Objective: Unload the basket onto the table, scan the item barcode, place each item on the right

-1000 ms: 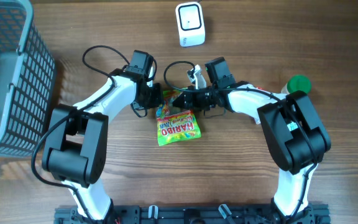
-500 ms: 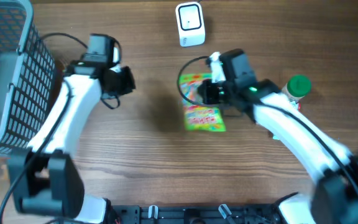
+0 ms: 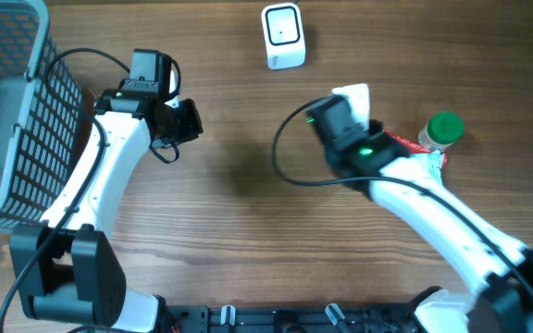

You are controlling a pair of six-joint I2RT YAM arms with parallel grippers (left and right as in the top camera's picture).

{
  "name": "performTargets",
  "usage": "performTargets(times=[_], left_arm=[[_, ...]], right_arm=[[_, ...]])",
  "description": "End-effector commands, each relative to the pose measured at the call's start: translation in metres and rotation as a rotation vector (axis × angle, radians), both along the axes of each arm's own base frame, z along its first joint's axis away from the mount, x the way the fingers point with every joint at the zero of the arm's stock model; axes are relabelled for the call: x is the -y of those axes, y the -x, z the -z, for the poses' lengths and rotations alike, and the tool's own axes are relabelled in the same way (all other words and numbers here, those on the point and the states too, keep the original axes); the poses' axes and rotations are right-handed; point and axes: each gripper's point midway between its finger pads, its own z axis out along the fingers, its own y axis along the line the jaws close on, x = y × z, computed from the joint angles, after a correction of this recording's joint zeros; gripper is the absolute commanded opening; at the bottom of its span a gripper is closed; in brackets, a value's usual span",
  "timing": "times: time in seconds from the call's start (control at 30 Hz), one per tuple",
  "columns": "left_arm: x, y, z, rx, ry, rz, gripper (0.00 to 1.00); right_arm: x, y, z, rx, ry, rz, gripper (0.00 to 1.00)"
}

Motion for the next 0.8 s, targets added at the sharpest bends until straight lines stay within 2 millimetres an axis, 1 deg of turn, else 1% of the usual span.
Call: performTargets(times=[0.0,0.03,0.07,0.17,0.23,0.33,0.37,0.4,0.43,0.47,0.5,0.53,0.57,0.63,0.67,0.73,0.77], left_arm=[[0.000,0.002,0.004,-0.019,-0.005,-0.007,0.22],[-0.001,0.003,0.004,-0.024,-0.006,-0.008,0.22],[-0.001,0.004,0.005,-0.028,-0.007,-0.008,0.22],[-0.001,0.005,0.005,-0.032,-0.007,-0.008,0.22],[-0.001,0.005,0.005,-0.032,-0.007,-0.008,0.22],[-0.001,0.005,0.005,-0.031,-0.007,-0.008,0.23],[-0.001,0.005,0.005,-0.032,-0.007,-0.008,0.23],[-0.001,0.005,0.005,-0.032,-0.007,-0.008,0.24],[-0.001,0.005,0.005,-0.032,-0.007,-0.008,0.25],[-0.001,0.005,0.005,-0.032,-0.007,-0.008,0.27],[-0.001,0.005,0.005,-0.032,-0.008,-0.008,0.29],[-0.001,0.005,0.005,-0.032,-0.008,-0.008,0.30],[-0.001,0.005,0.005,-0.032,-0.008,-0.008,0.32],[-0.001,0.005,0.005,-0.032,-0.008,-0.008,0.34],[-0.001,0.005,0.005,-0.031,-0.008,-0.008,0.35],[-0.001,0.005,0.005,-0.031,-0.008,-0.008,0.37],[-0.001,0.005,0.005,-0.032,-0.007,-0.008,0.38]], right_arm=[[-0.014,-0.004,0.013,0.090,0.160,0.041,0.04],[-0.026,-0.004,0.023,0.092,0.177,0.019,0.04],[-0.042,-0.004,0.038,0.093,0.205,-0.019,0.04],[-0.063,-0.002,0.056,0.116,0.261,-0.069,0.04],[-0.078,0.000,0.065,0.133,0.267,-0.100,0.04],[-0.112,0.009,0.081,0.119,0.180,-0.174,0.05],[-0.126,0.012,0.086,0.098,0.121,-0.206,0.09],[-0.137,0.015,0.090,0.080,0.073,-0.231,0.17],[-0.150,0.019,0.094,0.053,0.009,-0.264,0.22],[-0.166,0.023,0.096,0.024,-0.066,-0.303,0.30],[-0.173,0.025,0.097,0.008,-0.097,-0.328,0.43],[-0.183,0.026,0.092,-0.011,-0.133,-0.366,0.56],[-0.188,0.026,0.086,-0.017,-0.160,-0.383,0.58],[-0.197,0.024,0.067,-0.024,-0.232,-0.412,0.74],[-0.200,0.024,0.058,-0.026,-0.264,-0.423,0.78],[-0.208,0.025,0.033,-0.036,-0.356,-0.480,0.79],[-0.207,0.025,0.020,-0.037,-0.404,-0.488,0.79]])
